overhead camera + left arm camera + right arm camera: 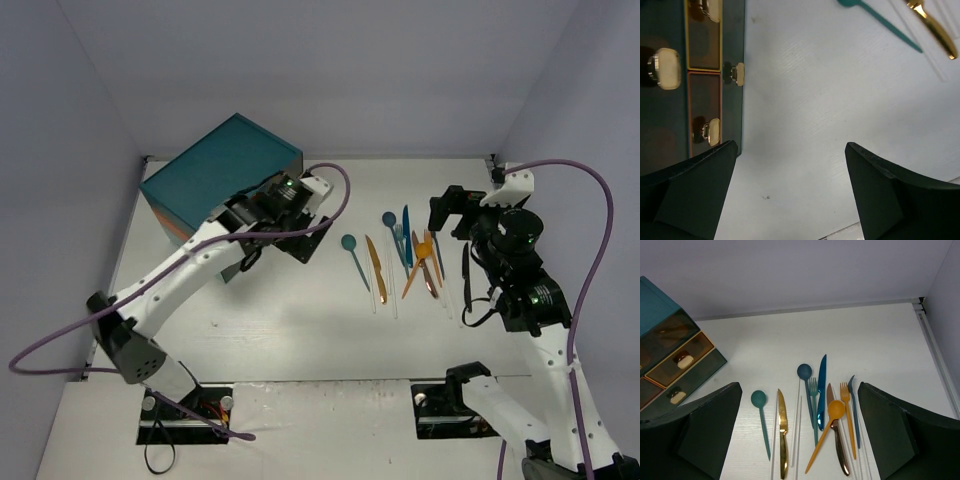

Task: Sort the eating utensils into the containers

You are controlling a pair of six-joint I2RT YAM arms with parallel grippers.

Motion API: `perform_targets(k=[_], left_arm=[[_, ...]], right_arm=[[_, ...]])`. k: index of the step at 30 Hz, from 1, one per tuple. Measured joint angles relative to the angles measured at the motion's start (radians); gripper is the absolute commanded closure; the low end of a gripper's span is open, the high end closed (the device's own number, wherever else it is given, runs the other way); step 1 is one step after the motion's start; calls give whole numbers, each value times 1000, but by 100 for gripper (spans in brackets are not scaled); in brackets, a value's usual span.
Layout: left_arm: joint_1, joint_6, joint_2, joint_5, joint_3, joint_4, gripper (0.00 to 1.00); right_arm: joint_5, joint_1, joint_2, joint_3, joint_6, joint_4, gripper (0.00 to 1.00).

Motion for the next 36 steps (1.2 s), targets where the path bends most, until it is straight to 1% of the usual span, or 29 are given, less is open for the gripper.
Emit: perform_targets(k=[7, 11, 15, 22, 31, 36], left_arm=[[-3, -4, 226, -109, -12, 15, 13], [17, 9, 332, -116, -34, 65, 13], [62, 28, 395, -104, -76, 126, 13], [134, 69, 467, -138, -81, 199, 13], [141, 102, 519, -182, -81, 274, 13], [141, 130, 521, -208, -97, 319, 13]], right_arm=[[12, 0, -68, -27, 20, -7, 0], [12, 0, -92, -28, 27, -15, 0], [11, 0, -118, -30, 31, -29, 0], [11, 0, -167, -48, 43, -60, 0], [11, 0, -205, -55, 49, -83, 0], [10, 0, -212, -62, 56, -90, 0]])
